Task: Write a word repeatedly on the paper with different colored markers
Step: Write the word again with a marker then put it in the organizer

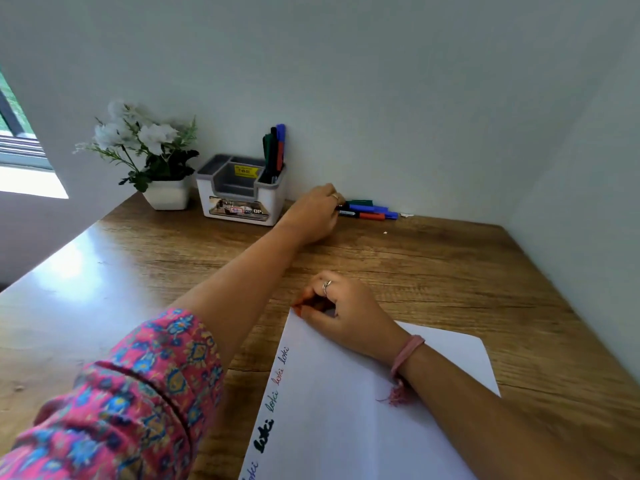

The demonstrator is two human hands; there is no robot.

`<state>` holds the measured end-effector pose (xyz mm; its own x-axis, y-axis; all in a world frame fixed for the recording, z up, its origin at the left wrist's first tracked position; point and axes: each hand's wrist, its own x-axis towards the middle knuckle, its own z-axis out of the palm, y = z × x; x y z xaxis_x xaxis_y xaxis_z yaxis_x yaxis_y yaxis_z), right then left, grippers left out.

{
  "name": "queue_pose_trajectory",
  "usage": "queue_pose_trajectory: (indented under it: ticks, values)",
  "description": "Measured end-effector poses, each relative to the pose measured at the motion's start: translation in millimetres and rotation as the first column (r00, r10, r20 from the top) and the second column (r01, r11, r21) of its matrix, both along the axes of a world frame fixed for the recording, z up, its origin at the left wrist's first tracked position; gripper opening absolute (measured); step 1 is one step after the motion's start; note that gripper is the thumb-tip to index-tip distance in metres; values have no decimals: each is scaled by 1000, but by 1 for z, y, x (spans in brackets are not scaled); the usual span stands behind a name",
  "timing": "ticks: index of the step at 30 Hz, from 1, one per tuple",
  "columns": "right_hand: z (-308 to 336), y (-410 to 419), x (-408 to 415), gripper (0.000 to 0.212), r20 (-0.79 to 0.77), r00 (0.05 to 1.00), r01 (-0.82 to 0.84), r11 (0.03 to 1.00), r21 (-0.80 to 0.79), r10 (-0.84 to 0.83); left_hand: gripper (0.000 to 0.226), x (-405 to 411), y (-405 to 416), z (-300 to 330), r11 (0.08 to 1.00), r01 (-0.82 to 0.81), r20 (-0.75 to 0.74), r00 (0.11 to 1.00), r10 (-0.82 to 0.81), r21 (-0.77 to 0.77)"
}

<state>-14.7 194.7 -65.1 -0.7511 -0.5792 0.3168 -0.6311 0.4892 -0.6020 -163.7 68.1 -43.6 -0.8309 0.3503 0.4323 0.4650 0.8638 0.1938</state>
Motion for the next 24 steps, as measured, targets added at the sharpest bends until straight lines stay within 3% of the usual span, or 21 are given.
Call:
queue_pose_trajectory:
  ticks: [6, 10, 13, 17, 20, 22, 24]
  values:
    - [0, 1, -2, 12, 9, 1000, -9, 1000, -10, 9, 37, -18, 0, -8, 968, -181, 73, 978, 196, -172]
    - [0, 1, -2, 9, 18, 1000, -21, 999, -34, 22, 35, -22, -1, -7, 942, -203, 41, 974, 221, -266]
    - [1, 1, -2, 9, 24, 999, -24, 999, -30, 24, 33, -23, -3, -3, 952, -186, 48, 978, 204, -244]
    - [0, 1, -1, 8, 42, 998, -40, 998, -53, 42, 30, -3, -9, 10, 990, -123, 75, 990, 118, 67]
    - [0, 2, 0, 9, 138, 989, -28, 990, -136, 47, 27, 32, -18, 23, 943, -63, 9, 998, 64, 327]
    - [2, 3, 3, 11, 234, 972, 14, 976, -216, 37, 25, 63, -25, 30, 827, -29, 17, 1000, 23, 562]
    - [6, 3, 5, 12, 345, 937, 70, 937, -342, 56, 28, 92, -32, 36, 602, -15, 82, 993, -84, 799]
